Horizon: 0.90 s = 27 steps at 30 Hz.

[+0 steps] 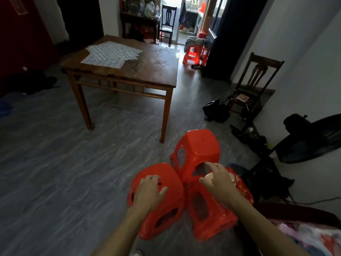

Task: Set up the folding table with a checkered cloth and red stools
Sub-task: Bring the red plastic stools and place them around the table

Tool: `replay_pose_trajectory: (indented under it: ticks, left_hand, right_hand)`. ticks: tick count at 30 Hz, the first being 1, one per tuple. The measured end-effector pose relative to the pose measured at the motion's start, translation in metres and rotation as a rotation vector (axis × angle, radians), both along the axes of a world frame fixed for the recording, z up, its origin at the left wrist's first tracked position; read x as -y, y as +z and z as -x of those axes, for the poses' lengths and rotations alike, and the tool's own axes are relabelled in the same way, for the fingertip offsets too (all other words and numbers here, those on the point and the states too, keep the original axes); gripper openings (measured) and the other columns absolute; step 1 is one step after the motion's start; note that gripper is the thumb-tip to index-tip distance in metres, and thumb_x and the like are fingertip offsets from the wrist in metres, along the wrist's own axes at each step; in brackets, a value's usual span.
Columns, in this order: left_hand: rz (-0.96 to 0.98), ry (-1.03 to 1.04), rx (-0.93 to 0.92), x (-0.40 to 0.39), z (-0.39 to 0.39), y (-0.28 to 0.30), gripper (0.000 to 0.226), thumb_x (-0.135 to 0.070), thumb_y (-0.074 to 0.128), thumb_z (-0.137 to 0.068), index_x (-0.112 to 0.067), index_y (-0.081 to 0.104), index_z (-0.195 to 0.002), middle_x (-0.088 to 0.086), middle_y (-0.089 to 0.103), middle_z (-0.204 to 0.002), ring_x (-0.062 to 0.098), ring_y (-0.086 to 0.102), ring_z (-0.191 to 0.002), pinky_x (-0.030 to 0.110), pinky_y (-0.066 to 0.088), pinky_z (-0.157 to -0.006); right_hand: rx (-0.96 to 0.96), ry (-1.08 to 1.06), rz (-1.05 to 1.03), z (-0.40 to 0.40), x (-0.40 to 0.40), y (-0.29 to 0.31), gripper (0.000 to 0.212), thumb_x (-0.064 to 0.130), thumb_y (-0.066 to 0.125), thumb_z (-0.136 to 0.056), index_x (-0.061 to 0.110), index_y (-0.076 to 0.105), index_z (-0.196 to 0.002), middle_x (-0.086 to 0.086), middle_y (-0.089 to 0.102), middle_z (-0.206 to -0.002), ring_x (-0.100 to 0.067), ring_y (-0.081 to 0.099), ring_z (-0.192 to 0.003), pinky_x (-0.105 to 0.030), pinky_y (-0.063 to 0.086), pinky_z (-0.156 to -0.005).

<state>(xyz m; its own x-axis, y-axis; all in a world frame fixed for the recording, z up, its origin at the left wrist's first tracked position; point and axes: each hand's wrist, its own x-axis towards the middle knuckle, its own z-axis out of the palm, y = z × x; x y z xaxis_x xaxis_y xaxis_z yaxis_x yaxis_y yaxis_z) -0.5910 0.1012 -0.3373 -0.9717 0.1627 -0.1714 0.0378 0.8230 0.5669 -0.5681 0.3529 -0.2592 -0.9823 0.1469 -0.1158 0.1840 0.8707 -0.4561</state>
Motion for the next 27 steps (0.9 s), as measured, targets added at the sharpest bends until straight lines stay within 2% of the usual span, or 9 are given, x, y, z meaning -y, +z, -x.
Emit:
replay_pose_trajectory:
  ticks: [4,7,11,15,19,22,27]
  left_hand:
    - [0.009,0.034,-0.011,0.013,0.043,-0.003,0.052,-0.052,0.059,-0.084,-0.019,0.057,-0.123,0.004,0.059,-0.123,0.025,0.053,-0.115,0.038,0.042,-0.099]
    - [-0.015,0.075,0.006,0.024,0.071,-0.011,0.052,-0.051,0.059,-0.083,-0.017,0.059,-0.122,0.004,0.061,-0.122,0.024,0.054,-0.113,0.036,0.043,-0.098]
    - [-0.018,0.142,0.031,0.034,0.100,-0.029,0.058,-0.059,0.051,-0.075,-0.020,0.061,-0.117,0.001,0.063,-0.114,0.021,0.056,-0.109,0.037,0.046,-0.094]
    - [0.063,0.185,0.099,0.033,0.118,-0.059,0.063,-0.066,0.040,-0.074,-0.025,0.059,-0.118,-0.003,0.061,-0.120,0.020,0.053,-0.115,0.035,0.042,-0.100]
    - [0.095,0.301,0.196,0.022,0.125,-0.088,0.056,-0.063,0.041,-0.076,-0.024,0.058,-0.113,0.001,0.061,-0.113,0.023,0.055,-0.108,0.038,0.044,-0.094]
    - [0.096,0.360,0.288,0.012,0.126,-0.118,0.050,-0.059,0.049,-0.081,-0.025,0.057,-0.118,-0.002,0.061,-0.118,0.022,0.053,-0.111,0.039,0.044,-0.096]
    - [0.067,0.454,0.385,0.001,0.126,-0.179,0.053,-0.055,0.053,-0.082,-0.022,0.055,-0.123,0.004,0.060,-0.122,0.026,0.052,-0.113,0.041,0.045,-0.096]
  right_hand:
    - [0.031,0.009,0.018,0.046,0.009,-0.005,0.068,0.041,0.070,-0.083,0.019,0.046,-0.142,-0.006,0.046,-0.139,-0.024,0.045,-0.127,-0.036,0.038,-0.108]
    - [0.062,0.039,0.018,0.076,0.014,-0.014,0.068,0.040,0.069,-0.085,0.021,0.043,-0.144,-0.006,0.044,-0.141,-0.023,0.042,-0.129,-0.036,0.037,-0.109]
    - [0.121,0.092,0.020,0.117,0.014,-0.034,0.068,0.041,0.068,-0.086,0.021,0.041,-0.145,-0.006,0.041,-0.145,-0.023,0.039,-0.132,-0.035,0.036,-0.110]
    - [0.208,0.174,0.048,0.161,0.011,-0.064,0.068,0.042,0.068,-0.085,0.022,0.042,-0.145,-0.007,0.041,-0.144,-0.023,0.041,-0.131,-0.037,0.038,-0.110]
    - [0.307,0.300,0.036,0.200,0.009,-0.115,0.068,0.045,0.066,-0.081,0.021,0.046,-0.141,-0.010,0.045,-0.139,-0.029,0.045,-0.128,-0.037,0.037,-0.110]
    - [0.387,0.391,-0.014,0.219,0.006,-0.163,0.066,0.043,0.067,-0.081,0.023,0.045,-0.140,-0.009,0.045,-0.138,-0.029,0.045,-0.126,-0.043,0.041,-0.106]
    - [0.490,0.456,-0.044,0.241,0.003,-0.239,0.069,0.045,0.067,-0.081,0.024,0.042,-0.142,-0.008,0.045,-0.138,-0.029,0.045,-0.126,-0.040,0.041,-0.105]
